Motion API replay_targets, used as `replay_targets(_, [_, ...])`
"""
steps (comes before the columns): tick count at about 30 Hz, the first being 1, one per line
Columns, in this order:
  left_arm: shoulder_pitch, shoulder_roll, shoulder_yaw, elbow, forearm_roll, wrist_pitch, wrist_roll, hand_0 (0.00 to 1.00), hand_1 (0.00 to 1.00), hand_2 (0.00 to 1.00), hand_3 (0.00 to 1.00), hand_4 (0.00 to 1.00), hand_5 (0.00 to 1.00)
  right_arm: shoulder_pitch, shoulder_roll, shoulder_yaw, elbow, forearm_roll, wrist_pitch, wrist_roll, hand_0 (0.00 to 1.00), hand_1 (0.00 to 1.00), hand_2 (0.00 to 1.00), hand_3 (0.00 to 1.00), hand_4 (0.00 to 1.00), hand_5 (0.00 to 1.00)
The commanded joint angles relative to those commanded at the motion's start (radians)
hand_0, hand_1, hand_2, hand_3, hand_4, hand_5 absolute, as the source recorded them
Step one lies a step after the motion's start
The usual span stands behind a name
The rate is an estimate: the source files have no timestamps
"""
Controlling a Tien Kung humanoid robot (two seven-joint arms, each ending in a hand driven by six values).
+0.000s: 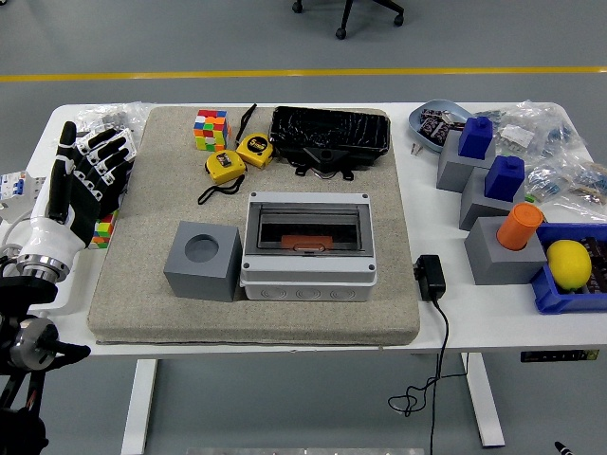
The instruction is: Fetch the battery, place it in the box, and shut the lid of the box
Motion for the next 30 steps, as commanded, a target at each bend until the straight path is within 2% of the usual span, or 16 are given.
replay_targets(30, [0.002,0.005,0.014,0.004,0.01,0.017,0.0,0.839,0.805,0.745,0.727,0.998,0.813,-0.001,-0.004,-0.017,0.0,0.009,0.002,0.0,0.75,0.697,0.713,0.756,0.998,0.998])
